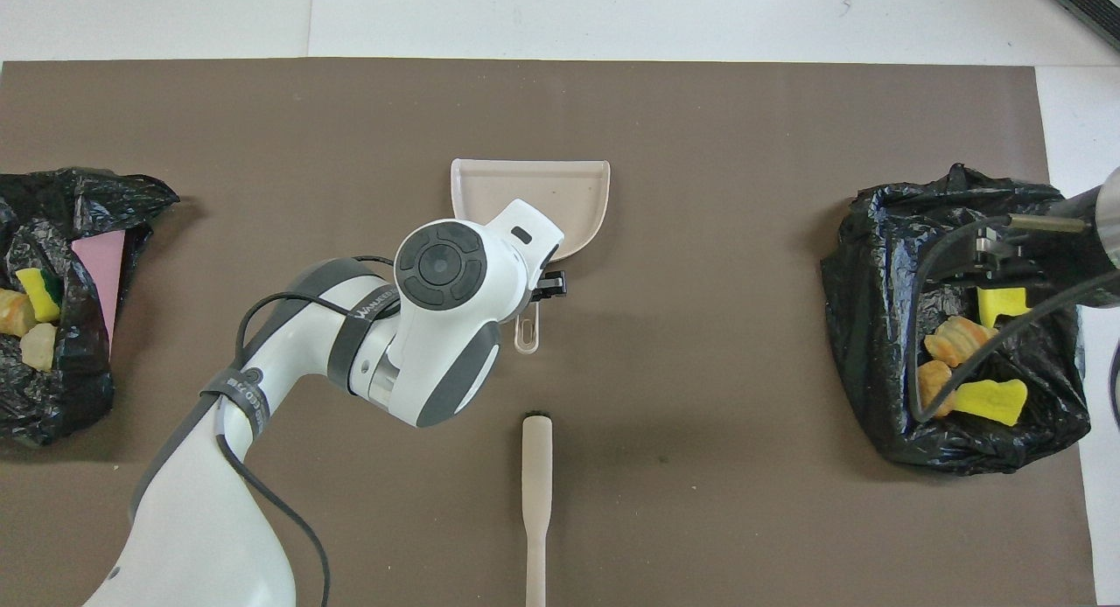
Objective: Sweep and dump trash in bin
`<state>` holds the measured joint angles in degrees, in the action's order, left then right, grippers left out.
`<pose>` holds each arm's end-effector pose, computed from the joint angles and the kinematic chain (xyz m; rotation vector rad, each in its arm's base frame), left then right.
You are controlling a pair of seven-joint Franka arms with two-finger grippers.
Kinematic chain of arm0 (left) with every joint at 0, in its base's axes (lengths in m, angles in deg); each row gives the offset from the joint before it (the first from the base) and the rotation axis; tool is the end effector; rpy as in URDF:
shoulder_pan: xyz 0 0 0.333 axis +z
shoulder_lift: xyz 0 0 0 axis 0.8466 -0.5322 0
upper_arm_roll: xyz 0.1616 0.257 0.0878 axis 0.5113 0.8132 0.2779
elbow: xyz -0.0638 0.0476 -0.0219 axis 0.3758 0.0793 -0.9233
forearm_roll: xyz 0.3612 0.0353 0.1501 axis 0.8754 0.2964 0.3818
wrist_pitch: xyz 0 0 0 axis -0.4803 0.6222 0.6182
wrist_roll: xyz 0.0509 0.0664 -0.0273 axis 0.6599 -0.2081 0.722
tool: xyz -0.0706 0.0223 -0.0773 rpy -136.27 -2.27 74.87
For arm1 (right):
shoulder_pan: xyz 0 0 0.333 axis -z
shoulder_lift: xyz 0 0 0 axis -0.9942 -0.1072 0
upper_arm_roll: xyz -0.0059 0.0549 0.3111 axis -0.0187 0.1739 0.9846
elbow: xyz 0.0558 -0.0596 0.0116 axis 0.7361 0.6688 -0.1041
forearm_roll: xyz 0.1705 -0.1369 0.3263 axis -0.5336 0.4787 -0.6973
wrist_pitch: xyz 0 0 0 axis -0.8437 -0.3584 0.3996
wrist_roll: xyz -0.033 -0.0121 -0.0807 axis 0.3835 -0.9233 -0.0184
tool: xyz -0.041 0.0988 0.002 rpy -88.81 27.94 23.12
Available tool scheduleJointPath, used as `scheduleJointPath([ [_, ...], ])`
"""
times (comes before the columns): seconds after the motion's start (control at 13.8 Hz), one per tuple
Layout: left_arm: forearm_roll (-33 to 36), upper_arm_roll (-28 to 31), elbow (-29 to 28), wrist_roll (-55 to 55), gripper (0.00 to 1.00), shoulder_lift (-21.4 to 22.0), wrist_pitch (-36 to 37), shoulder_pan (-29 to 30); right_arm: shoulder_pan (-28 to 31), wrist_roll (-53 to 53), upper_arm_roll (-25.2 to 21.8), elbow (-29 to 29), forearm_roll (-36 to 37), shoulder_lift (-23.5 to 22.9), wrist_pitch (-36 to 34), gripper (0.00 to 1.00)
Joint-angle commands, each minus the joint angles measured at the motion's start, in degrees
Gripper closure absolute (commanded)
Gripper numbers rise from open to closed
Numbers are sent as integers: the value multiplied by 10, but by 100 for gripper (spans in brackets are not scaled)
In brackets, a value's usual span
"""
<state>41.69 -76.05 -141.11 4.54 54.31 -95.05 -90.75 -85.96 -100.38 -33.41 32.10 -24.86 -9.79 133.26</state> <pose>0.5364 -0.3745 0.3703 2.9920 0.0524 0.1485 0.5377 0.0481 0.6511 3.1094 -0.2612 -0.0730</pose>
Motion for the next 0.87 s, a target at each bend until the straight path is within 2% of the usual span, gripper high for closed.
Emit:
scheduleJointPath([
  [0.0, -4, 7, 9, 1, 0, 33, 26, 20, -6, 20, -7, 21, -9, 20, -15, 0],
  [0.36, -1, 7, 46, -41, 0, 58, 86, 89, -3, 43, -19, 36, -8, 28, -9, 0],
  [0.8, -14, 0, 82, -206, 0, 79, 199, 202, -2, 40, -19, 37, -8, 28, -3, 0],
])
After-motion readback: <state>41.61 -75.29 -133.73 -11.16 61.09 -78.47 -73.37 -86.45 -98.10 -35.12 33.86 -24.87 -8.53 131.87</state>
